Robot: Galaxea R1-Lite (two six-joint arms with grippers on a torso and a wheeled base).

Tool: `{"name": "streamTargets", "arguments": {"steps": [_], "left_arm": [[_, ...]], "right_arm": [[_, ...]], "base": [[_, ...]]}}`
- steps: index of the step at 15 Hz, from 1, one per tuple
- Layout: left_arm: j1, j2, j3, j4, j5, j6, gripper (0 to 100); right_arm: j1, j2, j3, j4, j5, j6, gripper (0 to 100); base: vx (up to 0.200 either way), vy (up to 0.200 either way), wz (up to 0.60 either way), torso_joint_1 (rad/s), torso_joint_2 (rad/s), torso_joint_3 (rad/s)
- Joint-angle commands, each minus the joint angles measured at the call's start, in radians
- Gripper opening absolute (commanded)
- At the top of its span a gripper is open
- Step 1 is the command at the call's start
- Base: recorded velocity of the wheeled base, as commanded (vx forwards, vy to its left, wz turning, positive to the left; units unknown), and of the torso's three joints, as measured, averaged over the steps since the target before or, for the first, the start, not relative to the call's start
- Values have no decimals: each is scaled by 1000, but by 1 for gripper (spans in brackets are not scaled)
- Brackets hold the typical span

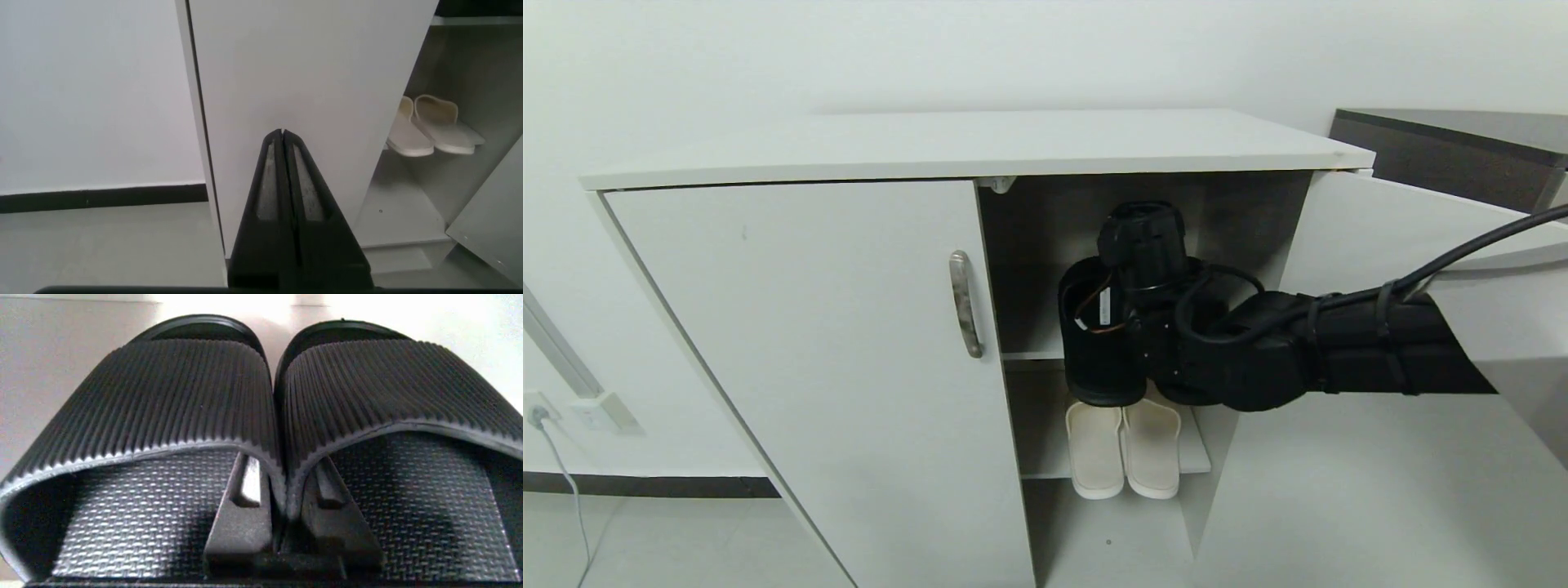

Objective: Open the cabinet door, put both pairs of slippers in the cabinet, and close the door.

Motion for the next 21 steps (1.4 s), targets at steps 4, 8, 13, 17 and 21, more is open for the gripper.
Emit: {"name": "streamTargets", "arguments": {"steps": [4,8,13,17,21], "left_arm": [[0,1,0,0,0,0,0],[0,1,0,0,2,-2,0],[0,1,0,0,2,-2,0],[1,1,0,0,2,-2,0],[1,1,0,0,3,-3,0]], "right_arm": [[-48,103,-234,126,31,-1,0],[-65,150,-325,154,45,-1,0],[-63,165,-317,154,53,1,0],[-65,179,-315,154,53,1,0],[-68,185,-315,152,53,1,0]], "base": [[0,0,0,0,0,0],[0,0,0,0,0,0],[0,0,0,0,0,0],[0,0,0,0,0,0],[0,0,0,0,0,0]]}}
